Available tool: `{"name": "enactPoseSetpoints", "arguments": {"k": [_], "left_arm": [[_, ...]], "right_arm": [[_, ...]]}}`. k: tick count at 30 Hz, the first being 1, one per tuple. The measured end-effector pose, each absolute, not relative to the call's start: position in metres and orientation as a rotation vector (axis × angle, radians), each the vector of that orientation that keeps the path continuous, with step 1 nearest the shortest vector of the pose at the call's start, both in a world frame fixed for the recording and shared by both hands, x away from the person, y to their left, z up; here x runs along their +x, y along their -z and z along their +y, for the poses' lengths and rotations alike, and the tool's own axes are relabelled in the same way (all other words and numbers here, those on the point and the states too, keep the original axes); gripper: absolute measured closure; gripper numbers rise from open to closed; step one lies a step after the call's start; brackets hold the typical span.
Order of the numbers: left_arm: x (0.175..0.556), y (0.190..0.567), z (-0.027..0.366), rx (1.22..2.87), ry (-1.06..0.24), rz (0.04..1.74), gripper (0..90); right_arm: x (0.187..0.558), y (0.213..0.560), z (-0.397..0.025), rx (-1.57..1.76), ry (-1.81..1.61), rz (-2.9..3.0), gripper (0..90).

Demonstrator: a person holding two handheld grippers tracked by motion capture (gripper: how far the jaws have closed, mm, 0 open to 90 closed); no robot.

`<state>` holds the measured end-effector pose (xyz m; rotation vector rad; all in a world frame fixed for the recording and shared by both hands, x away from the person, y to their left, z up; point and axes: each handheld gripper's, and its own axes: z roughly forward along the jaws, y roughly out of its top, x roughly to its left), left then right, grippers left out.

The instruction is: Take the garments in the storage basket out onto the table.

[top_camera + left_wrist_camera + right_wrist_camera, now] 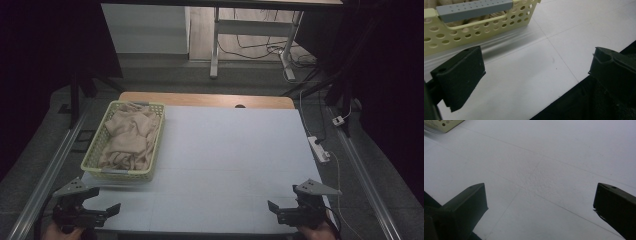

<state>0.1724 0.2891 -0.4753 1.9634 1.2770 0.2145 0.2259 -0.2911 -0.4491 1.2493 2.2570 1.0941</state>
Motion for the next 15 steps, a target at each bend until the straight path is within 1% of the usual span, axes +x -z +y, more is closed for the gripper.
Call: {"name": "enactPoseSetpoints", "arguments": {"k": [15], "left_arm": [[0.1737, 0.476, 0.2847, 2.011, -0.218, 1.279, 0.0]], "right_arm": [[0.2277, 0.4497, -0.2903, 1.273, -1.119, 2.304, 0.0]]}}
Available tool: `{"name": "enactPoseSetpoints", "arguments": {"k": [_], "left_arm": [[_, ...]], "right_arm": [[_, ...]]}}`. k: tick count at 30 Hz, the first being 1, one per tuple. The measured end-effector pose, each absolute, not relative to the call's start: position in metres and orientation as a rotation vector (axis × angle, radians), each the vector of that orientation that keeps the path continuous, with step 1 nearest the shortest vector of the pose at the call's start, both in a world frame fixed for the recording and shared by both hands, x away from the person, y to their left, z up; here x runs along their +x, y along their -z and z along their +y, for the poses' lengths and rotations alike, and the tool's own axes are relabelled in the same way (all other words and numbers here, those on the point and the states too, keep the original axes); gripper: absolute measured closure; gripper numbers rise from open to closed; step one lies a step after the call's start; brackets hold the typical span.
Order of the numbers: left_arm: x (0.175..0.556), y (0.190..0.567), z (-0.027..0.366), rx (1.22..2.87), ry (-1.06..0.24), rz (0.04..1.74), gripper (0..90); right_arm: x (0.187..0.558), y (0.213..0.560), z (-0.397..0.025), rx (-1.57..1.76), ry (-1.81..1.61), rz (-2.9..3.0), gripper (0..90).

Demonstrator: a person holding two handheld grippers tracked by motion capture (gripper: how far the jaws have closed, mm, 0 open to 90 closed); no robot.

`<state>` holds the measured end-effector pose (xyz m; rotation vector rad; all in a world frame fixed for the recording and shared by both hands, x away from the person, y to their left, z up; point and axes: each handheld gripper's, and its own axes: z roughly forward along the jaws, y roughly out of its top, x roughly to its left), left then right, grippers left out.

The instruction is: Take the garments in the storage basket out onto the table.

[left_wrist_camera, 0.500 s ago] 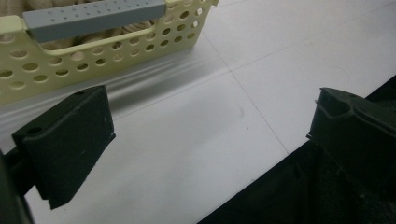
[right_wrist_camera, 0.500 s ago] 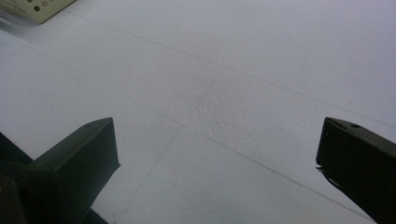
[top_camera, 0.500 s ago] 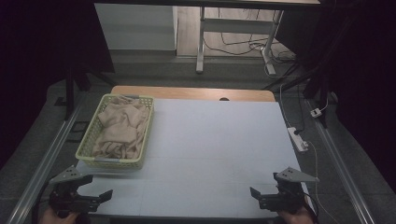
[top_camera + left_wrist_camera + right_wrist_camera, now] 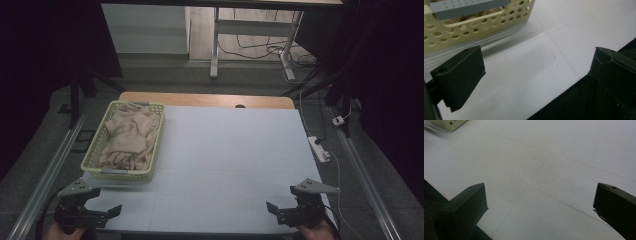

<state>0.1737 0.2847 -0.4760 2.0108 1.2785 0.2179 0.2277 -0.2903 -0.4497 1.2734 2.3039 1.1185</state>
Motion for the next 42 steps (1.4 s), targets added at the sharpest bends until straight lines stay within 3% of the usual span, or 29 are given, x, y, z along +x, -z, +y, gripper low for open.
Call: {"name": "enactPoseSetpoints", "arguments": {"k": [28, 42], "left_arm": [[0.179, 0.463, 0.277, 1.991, -0.297, 1.266, 0.0], [0.202, 0.453, 0.275, 2.0, -0.303, 1.229, 0.0]], "right_arm": [[0.234, 0.452, -0.289, 1.281, -1.131, 2.374, 0.0], [0.235, 0.452, -0.288, 1.275, -1.128, 2.388, 0.0]]}}
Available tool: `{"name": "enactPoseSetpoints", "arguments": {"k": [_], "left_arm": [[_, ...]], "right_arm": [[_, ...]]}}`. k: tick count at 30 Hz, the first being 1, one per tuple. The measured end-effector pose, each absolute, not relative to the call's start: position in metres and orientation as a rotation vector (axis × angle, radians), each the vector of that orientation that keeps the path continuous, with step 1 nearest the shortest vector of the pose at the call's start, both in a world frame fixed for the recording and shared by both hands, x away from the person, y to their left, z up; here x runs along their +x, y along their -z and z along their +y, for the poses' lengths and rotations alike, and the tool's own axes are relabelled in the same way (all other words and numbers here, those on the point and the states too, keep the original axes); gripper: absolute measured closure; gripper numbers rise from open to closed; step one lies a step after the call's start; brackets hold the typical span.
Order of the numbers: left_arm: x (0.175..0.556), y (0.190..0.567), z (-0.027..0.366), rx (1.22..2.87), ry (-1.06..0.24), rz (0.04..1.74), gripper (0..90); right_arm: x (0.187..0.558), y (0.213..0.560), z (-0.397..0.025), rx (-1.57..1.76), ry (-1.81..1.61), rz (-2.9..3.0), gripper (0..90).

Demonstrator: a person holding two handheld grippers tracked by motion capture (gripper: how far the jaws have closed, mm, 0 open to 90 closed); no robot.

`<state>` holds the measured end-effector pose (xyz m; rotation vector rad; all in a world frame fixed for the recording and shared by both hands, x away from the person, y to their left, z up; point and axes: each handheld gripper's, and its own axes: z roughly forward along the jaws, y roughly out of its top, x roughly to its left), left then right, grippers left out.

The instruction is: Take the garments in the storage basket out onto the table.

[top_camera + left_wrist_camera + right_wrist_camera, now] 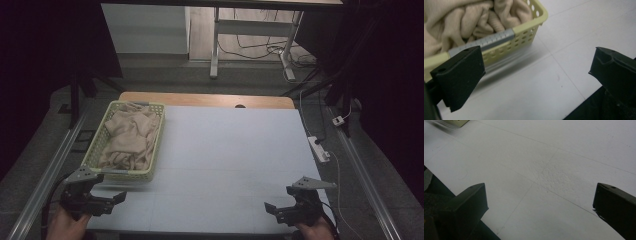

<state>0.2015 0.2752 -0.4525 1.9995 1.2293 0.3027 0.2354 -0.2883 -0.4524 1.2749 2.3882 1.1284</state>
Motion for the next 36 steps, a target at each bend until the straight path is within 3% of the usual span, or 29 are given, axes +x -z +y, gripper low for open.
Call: {"name": "enactPoseSetpoints", "arguments": {"k": [11, 36], "left_arm": [[0.226, 0.454, 0.271, 1.994, -0.302, 1.175, 0.0], [0.296, 0.442, 0.265, 2.043, -0.313, 1.257, 0.0]], "right_arm": [[0.235, 0.452, -0.288, 1.271, -1.122, 2.394, 0.0], [0.237, 0.453, -0.287, 1.278, -1.11, 2.415, 0.0]]}}
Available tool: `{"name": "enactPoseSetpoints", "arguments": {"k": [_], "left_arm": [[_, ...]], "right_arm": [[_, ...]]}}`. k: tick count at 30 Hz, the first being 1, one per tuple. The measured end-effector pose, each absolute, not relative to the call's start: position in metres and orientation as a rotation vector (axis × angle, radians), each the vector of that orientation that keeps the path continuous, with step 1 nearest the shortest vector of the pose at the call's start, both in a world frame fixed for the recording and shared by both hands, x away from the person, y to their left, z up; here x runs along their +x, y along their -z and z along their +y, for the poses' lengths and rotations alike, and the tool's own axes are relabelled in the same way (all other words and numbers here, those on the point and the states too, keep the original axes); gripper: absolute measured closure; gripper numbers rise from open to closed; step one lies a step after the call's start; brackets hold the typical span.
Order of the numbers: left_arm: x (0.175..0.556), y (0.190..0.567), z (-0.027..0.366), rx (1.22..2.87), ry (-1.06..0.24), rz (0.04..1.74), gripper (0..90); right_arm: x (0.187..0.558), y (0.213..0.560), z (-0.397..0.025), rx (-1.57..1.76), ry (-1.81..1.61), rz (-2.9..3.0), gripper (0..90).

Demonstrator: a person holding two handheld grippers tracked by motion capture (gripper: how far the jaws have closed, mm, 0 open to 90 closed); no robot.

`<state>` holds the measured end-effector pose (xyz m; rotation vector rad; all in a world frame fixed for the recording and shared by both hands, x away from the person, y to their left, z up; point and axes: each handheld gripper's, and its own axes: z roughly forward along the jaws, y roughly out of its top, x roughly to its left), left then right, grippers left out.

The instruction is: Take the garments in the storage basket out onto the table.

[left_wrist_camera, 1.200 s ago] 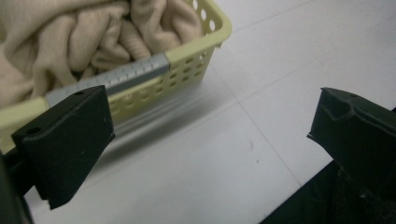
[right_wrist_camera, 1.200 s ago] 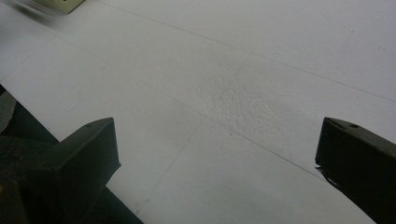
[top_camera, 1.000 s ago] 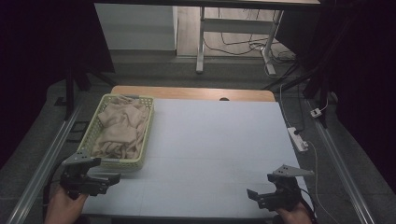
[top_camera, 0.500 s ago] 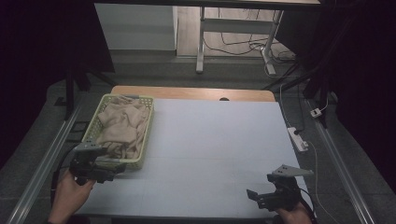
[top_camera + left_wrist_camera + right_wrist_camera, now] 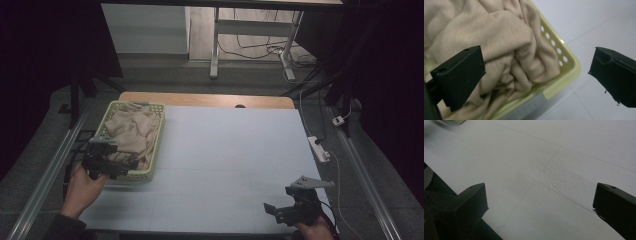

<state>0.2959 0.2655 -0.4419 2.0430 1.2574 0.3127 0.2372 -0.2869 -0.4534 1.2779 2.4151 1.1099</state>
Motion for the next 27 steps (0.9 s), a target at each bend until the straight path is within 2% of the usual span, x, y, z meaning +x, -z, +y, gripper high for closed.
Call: {"name": "enactPoseSetpoints", "arguments": {"k": [15, 27], "left_arm": [[0.349, 0.434, 0.269, 2.075, -0.299, 1.304, 0.0], [0.403, 0.439, 0.272, 2.095, -0.26, 1.421, 0.0]], "right_arm": [[0.238, 0.454, -0.286, 1.283, -1.102, 2.427, 0.0], [0.239, 0.454, -0.286, 1.284, -1.094, 2.434, 0.0]]}}
